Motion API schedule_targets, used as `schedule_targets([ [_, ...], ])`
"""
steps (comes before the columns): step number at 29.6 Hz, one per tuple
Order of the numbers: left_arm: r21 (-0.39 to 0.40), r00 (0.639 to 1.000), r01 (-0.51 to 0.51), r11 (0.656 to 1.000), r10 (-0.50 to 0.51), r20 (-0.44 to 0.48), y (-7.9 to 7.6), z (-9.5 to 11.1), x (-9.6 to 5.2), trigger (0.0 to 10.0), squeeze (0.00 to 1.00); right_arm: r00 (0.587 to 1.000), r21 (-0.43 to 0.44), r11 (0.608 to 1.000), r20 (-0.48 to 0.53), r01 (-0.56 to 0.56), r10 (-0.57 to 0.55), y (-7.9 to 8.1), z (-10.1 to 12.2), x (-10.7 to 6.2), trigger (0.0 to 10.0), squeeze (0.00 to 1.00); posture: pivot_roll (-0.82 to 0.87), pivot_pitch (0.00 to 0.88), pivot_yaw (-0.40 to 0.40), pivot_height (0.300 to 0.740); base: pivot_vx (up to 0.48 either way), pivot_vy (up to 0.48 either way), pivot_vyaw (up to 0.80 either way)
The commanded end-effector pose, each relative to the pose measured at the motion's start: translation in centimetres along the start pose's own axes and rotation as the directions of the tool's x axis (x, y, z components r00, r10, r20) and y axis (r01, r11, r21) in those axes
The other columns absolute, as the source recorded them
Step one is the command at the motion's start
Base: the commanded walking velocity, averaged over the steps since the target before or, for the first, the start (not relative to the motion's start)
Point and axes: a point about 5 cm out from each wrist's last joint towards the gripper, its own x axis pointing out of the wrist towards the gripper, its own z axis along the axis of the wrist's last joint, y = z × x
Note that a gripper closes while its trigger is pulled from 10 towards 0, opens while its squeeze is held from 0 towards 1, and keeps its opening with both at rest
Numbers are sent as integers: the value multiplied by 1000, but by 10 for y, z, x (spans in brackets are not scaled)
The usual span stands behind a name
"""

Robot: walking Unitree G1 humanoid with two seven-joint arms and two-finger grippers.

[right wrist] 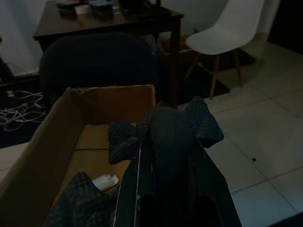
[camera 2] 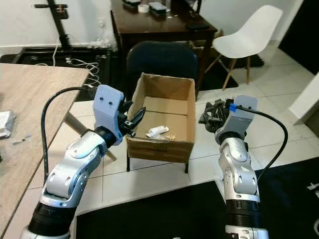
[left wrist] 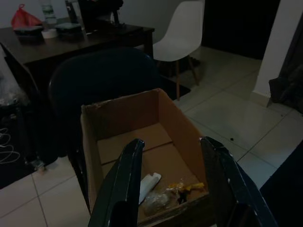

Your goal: Picking trash to rubbish bin

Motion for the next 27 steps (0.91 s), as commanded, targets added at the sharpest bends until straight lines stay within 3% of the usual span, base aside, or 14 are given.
schedule_targets([
  [1, -24, 1000, 29, 999, -29, 1, -6, 0, -1, 10000, 0, 1000, -10, 1000, -16, 2, -2, -2, -2, -1, 10000, 0, 95, 123, -53, 740, 0, 0, 0],
  [27, -33, 999, 41, 999, -40, 9, -7, 2, 0, 10000, 0, 1000, -14, 1000, -18, -4, 4, 0, -3, -1, 10000, 0, 95, 121, -54, 740, 274, 0, 0],
])
